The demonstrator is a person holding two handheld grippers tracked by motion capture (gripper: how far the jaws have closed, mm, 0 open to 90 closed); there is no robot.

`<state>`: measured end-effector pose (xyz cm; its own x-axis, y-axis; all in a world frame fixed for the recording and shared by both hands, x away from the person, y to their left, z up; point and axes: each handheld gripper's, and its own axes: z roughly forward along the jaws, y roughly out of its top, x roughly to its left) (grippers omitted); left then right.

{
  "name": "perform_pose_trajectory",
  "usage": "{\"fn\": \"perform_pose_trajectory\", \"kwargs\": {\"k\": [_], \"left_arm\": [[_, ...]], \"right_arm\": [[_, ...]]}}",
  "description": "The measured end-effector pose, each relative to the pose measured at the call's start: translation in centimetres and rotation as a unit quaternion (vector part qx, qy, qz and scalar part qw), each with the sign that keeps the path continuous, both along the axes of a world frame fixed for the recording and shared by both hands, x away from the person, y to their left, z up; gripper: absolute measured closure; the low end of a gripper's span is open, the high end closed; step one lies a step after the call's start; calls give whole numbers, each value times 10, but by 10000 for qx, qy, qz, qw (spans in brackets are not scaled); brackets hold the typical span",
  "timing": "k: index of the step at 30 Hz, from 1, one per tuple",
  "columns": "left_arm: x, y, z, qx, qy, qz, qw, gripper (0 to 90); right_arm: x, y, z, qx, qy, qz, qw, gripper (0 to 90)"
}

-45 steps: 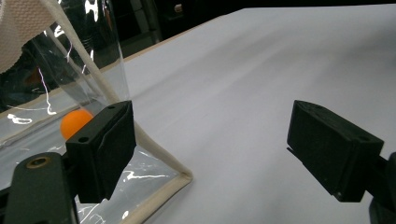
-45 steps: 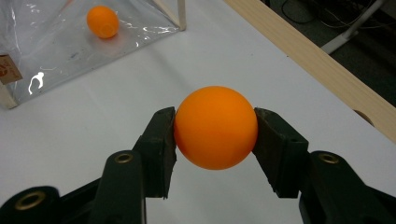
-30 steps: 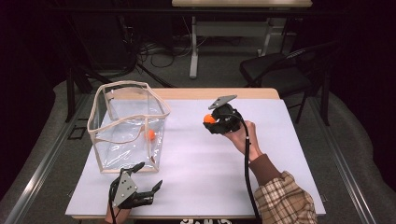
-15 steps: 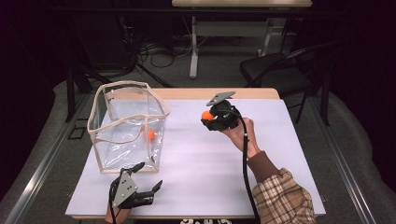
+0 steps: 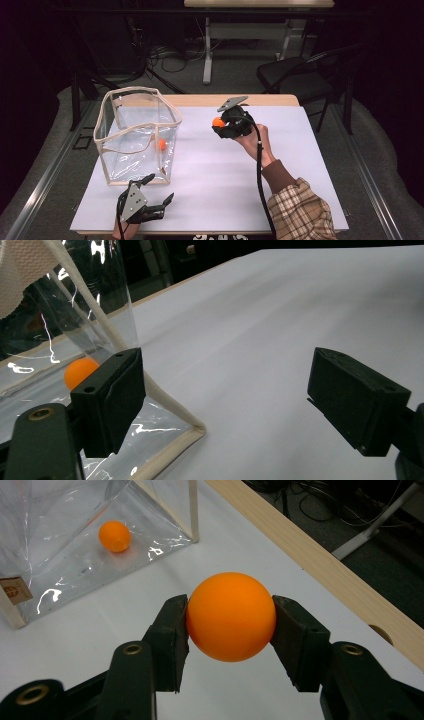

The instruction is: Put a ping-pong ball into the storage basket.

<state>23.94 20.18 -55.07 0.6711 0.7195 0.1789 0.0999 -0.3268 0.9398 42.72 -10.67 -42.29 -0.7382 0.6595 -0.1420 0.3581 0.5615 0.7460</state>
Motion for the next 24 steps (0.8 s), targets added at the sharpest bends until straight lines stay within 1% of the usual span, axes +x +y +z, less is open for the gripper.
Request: {"fn": "perform_pose_trajectory", "kwargs": {"k": [24], "left_arm": [[0,0,0,21,8,-17,10000,155]], "right_arm": [[5,13,8,110,-53,94,9999,505]]}}
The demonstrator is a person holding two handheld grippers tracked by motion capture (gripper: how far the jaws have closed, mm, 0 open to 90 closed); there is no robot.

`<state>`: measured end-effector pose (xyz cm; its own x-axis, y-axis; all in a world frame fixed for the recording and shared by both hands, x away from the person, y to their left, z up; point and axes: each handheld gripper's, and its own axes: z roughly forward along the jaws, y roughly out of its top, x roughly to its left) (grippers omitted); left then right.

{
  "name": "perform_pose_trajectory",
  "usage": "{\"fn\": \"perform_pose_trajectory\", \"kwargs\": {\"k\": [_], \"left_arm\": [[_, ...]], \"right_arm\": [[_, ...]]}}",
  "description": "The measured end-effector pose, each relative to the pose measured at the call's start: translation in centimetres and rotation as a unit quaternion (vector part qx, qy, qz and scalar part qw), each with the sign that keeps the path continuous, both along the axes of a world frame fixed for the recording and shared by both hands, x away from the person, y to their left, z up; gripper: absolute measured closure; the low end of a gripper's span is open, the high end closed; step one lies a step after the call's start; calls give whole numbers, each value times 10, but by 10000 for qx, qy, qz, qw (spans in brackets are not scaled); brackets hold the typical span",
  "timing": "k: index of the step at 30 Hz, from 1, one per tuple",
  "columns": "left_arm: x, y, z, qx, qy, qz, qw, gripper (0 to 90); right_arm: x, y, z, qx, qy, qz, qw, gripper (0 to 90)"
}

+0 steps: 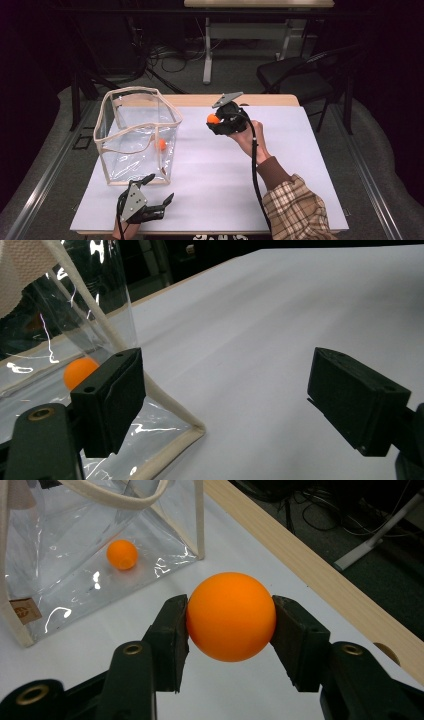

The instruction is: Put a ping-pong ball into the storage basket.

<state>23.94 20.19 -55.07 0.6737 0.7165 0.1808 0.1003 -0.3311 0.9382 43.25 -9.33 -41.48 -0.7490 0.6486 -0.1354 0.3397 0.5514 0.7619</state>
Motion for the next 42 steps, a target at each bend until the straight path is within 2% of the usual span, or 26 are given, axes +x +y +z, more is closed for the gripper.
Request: {"fn": "perform_pose_trajectory", "kwargs": {"k": [14,26,42], "left_arm": [[0,0,0,3,17,-13,10000,155],[0,0,0,6,15,-16,10000,155],[1,0,-1,1,24,-2,10000,155]], "right_arm": [[4,8,2,7,-5,16,10000,505],[7,11,4,126,-11,6,9999,505],[7,23,8,171,-94,107,9998,505]]}}
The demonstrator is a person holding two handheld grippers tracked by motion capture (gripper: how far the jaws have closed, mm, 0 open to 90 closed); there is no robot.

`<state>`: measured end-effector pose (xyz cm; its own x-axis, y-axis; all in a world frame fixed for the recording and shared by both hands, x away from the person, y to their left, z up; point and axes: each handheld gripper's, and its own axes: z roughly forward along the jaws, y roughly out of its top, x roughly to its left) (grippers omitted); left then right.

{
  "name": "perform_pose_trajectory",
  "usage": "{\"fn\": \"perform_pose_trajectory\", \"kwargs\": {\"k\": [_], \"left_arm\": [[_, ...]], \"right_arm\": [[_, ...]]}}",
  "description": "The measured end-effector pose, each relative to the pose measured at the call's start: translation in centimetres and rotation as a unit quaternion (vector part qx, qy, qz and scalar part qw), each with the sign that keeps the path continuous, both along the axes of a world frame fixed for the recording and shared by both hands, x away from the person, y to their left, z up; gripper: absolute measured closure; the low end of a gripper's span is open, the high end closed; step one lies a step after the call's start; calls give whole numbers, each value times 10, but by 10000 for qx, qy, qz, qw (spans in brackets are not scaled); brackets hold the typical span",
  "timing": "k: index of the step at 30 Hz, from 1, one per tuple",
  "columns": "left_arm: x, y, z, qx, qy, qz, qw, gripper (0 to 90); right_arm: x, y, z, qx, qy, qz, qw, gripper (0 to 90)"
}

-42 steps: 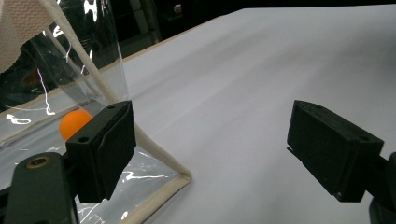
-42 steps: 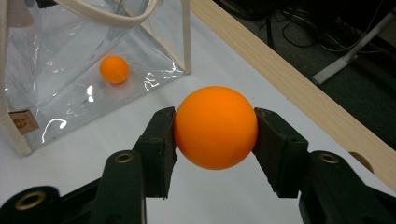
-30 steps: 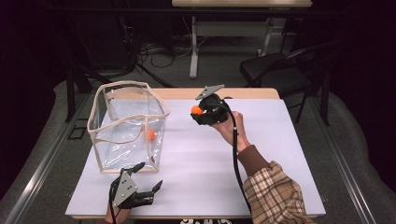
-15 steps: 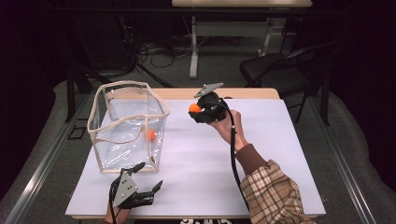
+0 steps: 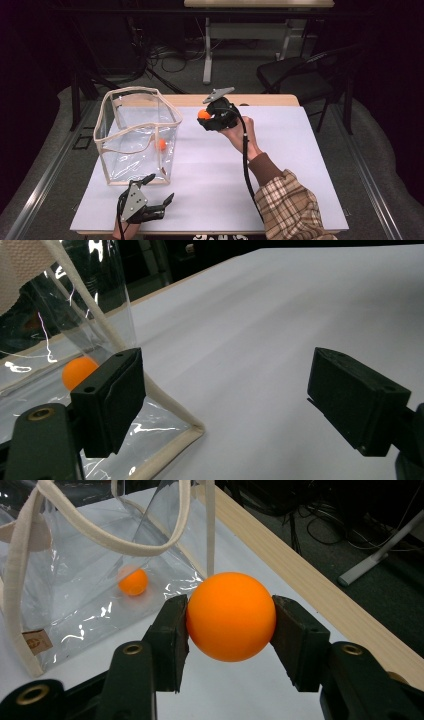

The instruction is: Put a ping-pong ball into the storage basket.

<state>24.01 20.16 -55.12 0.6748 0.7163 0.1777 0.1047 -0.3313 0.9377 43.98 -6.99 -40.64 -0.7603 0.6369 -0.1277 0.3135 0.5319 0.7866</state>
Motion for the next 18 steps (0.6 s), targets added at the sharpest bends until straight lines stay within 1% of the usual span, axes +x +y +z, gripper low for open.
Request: {"fn": "perform_pose_trajectory", "kwargs": {"k": [5,8,16,18], "left_arm": [[0,0,0,4,-2,3,10000,155],[0,0,0,1,0,1,10000,155],[0,0,0,4,-1,-6,10000,155],[0,0,0,2,-3,-4,10000,155]], "right_arm": [[2,4,-1,14,26,22,10000,505],[2,6,0,6,3,49,10000,505],[2,7,0,13,-25,45,10000,505],[5,10,6,68,-66,42,9999,505]]}}
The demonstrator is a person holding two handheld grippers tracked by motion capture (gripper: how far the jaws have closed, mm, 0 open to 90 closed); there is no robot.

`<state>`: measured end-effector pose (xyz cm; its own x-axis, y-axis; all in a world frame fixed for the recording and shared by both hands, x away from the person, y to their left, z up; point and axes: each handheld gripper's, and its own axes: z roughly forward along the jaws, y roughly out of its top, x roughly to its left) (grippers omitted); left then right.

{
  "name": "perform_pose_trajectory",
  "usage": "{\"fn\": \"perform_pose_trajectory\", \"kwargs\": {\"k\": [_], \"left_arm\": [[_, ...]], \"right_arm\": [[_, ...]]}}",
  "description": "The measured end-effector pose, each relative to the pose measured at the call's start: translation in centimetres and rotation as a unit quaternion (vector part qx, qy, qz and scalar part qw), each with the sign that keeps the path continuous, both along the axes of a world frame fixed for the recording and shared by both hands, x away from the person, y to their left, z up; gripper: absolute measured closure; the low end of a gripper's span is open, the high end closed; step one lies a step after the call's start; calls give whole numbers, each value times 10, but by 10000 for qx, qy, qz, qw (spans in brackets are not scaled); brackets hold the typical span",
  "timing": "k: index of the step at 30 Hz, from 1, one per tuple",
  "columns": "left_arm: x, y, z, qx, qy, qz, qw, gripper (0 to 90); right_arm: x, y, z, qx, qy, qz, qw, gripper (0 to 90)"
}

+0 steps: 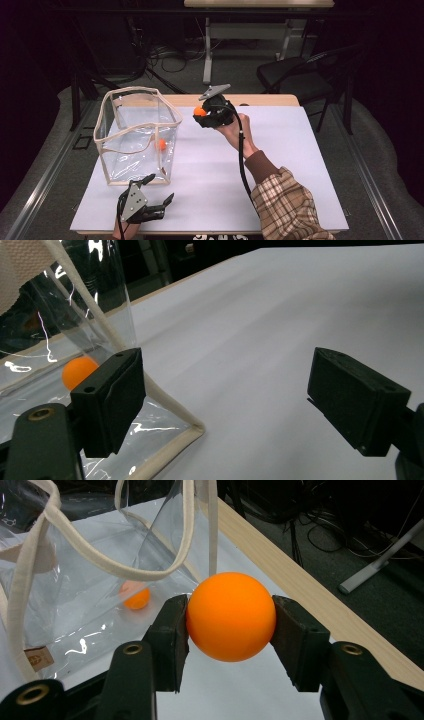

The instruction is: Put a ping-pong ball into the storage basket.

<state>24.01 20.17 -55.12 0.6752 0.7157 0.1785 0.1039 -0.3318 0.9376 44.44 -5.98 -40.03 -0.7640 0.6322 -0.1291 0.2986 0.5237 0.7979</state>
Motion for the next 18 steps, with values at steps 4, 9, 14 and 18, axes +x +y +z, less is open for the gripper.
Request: {"fn": "perform_pose_trajectory", "kwargs": {"k": [4,9,14,18], "left_arm": [[0,0,0,-5,-5,2,10000,155],[0,0,0,-6,-8,0,10000,155],[0,0,0,-10,-5,-10,10000,155],[0,0,0,-14,-10,6,10000,155]], "right_arm": [[1,1,3,32,-27,4,10000,505],[1,4,5,53,-56,16,10000,505],[2,6,8,62,-95,39,9999,506],[2,7,9,75,-99,44,9999,505]]}}
